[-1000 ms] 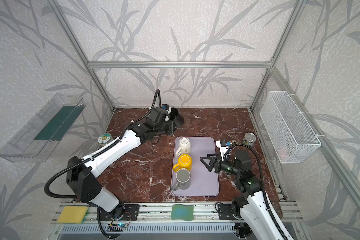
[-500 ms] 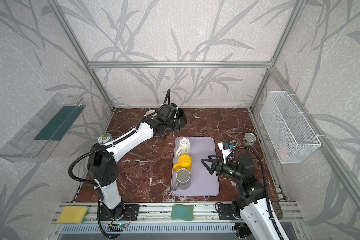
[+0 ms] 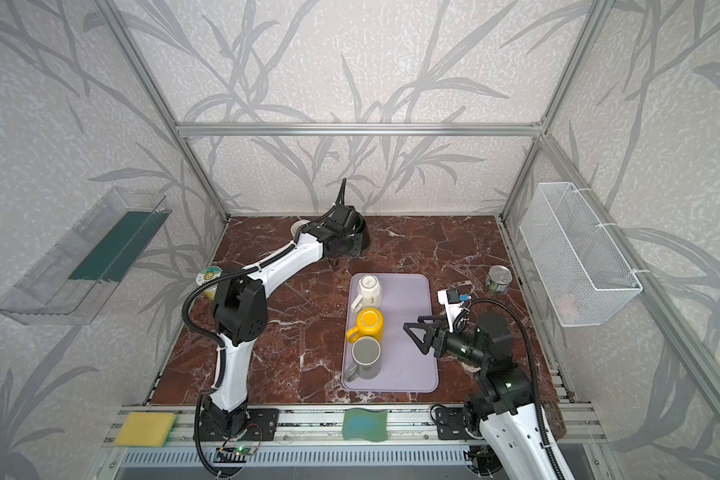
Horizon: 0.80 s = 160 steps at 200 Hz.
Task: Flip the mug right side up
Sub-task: 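Rotate the black mug upright with the left gripper, moving it beside the blue mugs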
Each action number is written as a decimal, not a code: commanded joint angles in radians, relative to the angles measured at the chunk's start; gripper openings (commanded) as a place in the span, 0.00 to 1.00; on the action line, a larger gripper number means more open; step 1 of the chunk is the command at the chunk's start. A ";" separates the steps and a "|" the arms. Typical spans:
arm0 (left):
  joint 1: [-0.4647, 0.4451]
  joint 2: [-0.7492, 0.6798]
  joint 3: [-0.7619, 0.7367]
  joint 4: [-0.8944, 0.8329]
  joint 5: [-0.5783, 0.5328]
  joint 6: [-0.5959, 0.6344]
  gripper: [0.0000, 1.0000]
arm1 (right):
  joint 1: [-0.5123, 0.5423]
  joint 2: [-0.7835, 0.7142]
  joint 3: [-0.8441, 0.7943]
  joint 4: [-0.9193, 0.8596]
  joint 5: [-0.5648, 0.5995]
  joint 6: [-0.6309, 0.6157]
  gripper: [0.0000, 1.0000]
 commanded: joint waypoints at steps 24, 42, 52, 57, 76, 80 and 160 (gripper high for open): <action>-0.002 0.068 0.164 -0.020 -0.064 0.028 0.00 | -0.004 -0.028 -0.002 -0.041 0.005 -0.001 0.75; -0.003 0.098 0.197 -0.032 -0.081 0.028 0.00 | -0.004 -0.036 -0.002 -0.049 0.010 -0.002 0.75; -0.002 0.113 0.214 -0.040 -0.089 0.025 0.00 | -0.004 -0.039 -0.002 -0.051 0.010 -0.002 0.75; -0.003 0.119 0.220 -0.042 -0.093 0.026 0.00 | -0.004 -0.041 -0.001 -0.053 0.010 -0.003 0.75; -0.003 0.142 0.241 -0.044 -0.096 0.023 0.00 | -0.004 -0.041 0.003 -0.059 0.008 -0.003 0.75; -0.001 0.145 0.243 -0.042 -0.092 0.022 0.00 | -0.004 -0.041 0.004 -0.061 0.008 -0.005 0.75; 0.008 0.208 0.275 -0.046 -0.095 0.004 0.00 | -0.004 -0.061 0.031 -0.120 0.024 -0.034 0.75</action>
